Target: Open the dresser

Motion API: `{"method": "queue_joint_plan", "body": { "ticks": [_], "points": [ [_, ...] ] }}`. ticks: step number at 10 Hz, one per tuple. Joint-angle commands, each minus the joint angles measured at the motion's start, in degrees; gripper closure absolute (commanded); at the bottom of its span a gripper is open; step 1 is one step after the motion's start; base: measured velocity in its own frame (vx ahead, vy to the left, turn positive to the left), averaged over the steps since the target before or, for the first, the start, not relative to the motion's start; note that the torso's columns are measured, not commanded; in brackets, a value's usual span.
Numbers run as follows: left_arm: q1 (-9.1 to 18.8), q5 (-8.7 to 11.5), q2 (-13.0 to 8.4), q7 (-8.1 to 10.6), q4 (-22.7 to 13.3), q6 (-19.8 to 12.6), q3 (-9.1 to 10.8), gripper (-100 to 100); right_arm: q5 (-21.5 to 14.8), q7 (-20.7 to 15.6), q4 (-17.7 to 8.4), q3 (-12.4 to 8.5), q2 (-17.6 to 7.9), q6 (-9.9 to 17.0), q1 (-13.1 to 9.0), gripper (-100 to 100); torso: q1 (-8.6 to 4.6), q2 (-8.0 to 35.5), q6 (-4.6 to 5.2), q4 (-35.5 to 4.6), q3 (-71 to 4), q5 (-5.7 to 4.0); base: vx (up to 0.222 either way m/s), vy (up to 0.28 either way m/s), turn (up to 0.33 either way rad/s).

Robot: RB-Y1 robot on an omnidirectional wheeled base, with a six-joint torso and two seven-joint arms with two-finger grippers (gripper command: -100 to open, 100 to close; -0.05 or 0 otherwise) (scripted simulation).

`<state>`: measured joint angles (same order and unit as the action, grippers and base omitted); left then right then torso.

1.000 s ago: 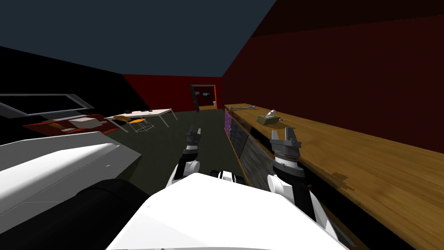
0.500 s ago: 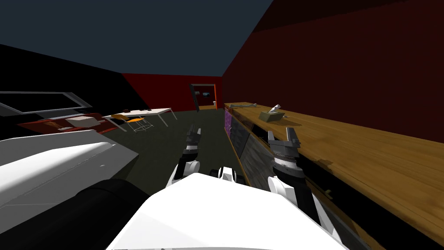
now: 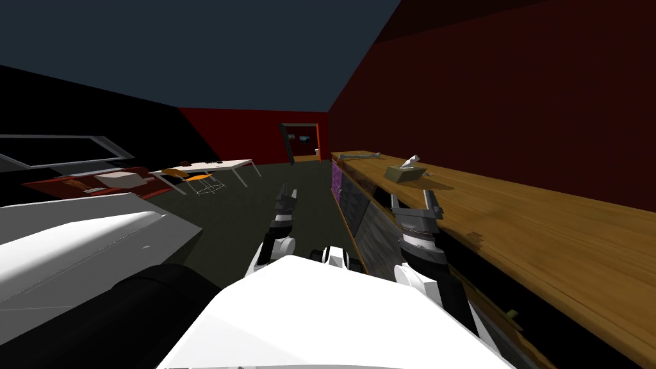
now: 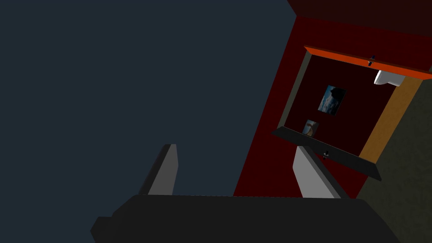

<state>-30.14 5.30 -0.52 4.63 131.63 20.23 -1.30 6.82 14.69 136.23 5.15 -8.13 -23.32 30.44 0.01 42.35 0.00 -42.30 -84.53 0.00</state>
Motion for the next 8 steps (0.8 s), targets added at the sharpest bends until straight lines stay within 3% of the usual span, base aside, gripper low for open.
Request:
{"method": "queue_joint_plan", "body": {
  "ticks": [1,4,8],
  "points": [
    [0.00,0.00,0.00,0.00,0.00,0.00,0.00,0,4.56,2.67,1.01,2.16,-0.76,0.80,1.13,-100,0.03,0.00,0.00,0.00,0.01,0.01,0.084,-0.013,0.010],
    [0.00,0.00,0.00,0.00,0.00,0.00,0.00,0,8.16,3.97,1.49,3.24,-1.04,1.18,1.68,-100,0.01,-0.05,0.00,0.01,-0.03,0.01,0.046,-0.003,-0.003],
    [0.01,0.00,0.00,0.00,0.00,0.00,0.00,0,15.42,8.13,2.90,6.72,-1.72,2.42,3.44,-100,-0.01,-0.06,0.00,0.01,-0.03,0.00,0.008,0.007,-0.022]
  ]
}}
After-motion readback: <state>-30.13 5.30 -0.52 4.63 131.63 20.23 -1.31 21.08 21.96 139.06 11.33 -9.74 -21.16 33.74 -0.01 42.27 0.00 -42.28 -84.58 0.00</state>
